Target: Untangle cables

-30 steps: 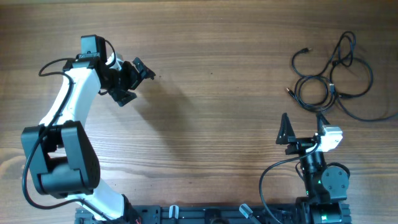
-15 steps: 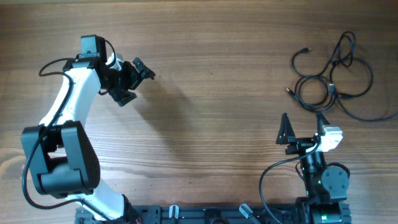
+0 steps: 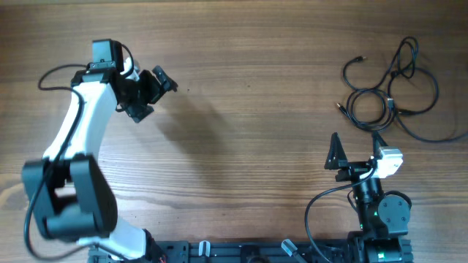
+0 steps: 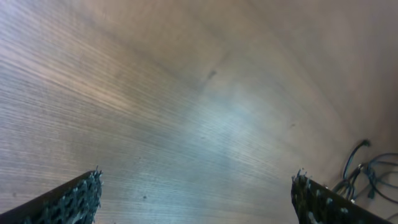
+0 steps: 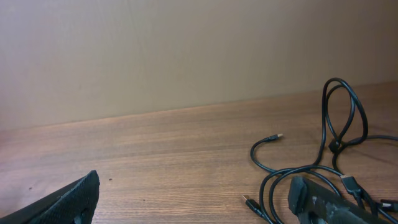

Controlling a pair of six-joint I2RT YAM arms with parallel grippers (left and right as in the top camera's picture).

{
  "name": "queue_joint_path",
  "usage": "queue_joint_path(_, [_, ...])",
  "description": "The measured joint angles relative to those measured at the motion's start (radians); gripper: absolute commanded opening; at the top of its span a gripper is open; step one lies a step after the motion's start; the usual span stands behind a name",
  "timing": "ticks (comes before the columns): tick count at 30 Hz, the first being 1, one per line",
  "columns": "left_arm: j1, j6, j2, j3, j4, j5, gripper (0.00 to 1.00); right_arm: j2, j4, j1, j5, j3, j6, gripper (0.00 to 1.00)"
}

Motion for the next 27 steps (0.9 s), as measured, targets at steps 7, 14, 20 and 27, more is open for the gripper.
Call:
queue_joint_path(7, [-0.109, 0.099, -0.432, -0.254, 0.266, -0.172, 1.0, -0.002, 0.0, 0.0, 0.0, 0.0, 0.0, 1.0])
queue_joint_path(14, [-0.114, 0.145, -0.745, -0.903, 0.953, -0.238, 1.0, -0.003, 0.0, 0.0, 0.0, 0.0, 0.0, 1.0])
queue_joint_path(20, [-0.113, 0.134, -0.892, -1.244, 1.256, -0.246, 1.0, -0.003, 0.0, 0.0, -0.003, 0.0, 0.0, 1.0])
queue_joint_path(27, [-0.113, 0.134, -1.127, -1.265, 0.879, -0.265, 1.0, -0.003, 0.0, 0.0, -0.003, 0.0, 0.0, 1.0])
